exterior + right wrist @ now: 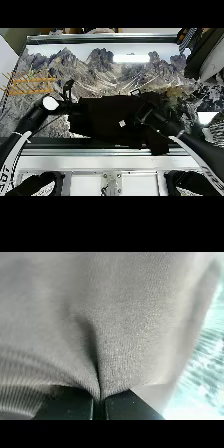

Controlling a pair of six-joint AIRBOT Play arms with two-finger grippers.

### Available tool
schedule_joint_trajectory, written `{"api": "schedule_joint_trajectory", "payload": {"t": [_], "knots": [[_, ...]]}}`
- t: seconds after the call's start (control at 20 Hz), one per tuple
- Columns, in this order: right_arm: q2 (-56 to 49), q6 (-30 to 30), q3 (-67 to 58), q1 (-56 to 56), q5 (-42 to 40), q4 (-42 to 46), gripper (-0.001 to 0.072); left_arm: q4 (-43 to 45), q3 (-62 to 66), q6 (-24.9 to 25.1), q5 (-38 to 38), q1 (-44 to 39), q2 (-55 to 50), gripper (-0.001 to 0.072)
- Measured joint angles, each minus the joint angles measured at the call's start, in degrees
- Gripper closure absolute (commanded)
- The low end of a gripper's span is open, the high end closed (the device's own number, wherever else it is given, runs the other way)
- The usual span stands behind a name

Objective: Fold the clothes and pants, and hang the long-sleeved shirts on hangers.

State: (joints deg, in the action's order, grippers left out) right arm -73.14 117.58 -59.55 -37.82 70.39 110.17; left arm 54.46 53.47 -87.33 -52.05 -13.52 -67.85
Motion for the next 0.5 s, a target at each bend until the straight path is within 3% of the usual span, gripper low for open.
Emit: {"api": "schedule_joint_trajectory", "payload": {"t": [0.2, 0.25, 0.3, 0.5], "knots": [[7.58, -5.16, -4.59, 0.2, 8.13, -10.67, 0.0684, 0.09, 7.41, 2.43, -4.24, 1.55, -1.7, 0.0683], [8.66, -5.33, -5.09, 0.2, 8.98, -12.92, 0.0685, 0.11, 8.9, 3.06, -4.87, 1.36, -2.56, 0.0424], [9.44, -5.33, -5.51, 0.22, 9.25, -14.69, 0.0685, 0.11, 10.16, 3.5, -5.33, 1.01, -3.52, 0.006], [10.23, -2.6, -6.21, 1.68, 7.96, -17.86, 0.0685, 0.09, 14.82, 3.87, -7.19, -0.48, -6.54, 0.01]]}}
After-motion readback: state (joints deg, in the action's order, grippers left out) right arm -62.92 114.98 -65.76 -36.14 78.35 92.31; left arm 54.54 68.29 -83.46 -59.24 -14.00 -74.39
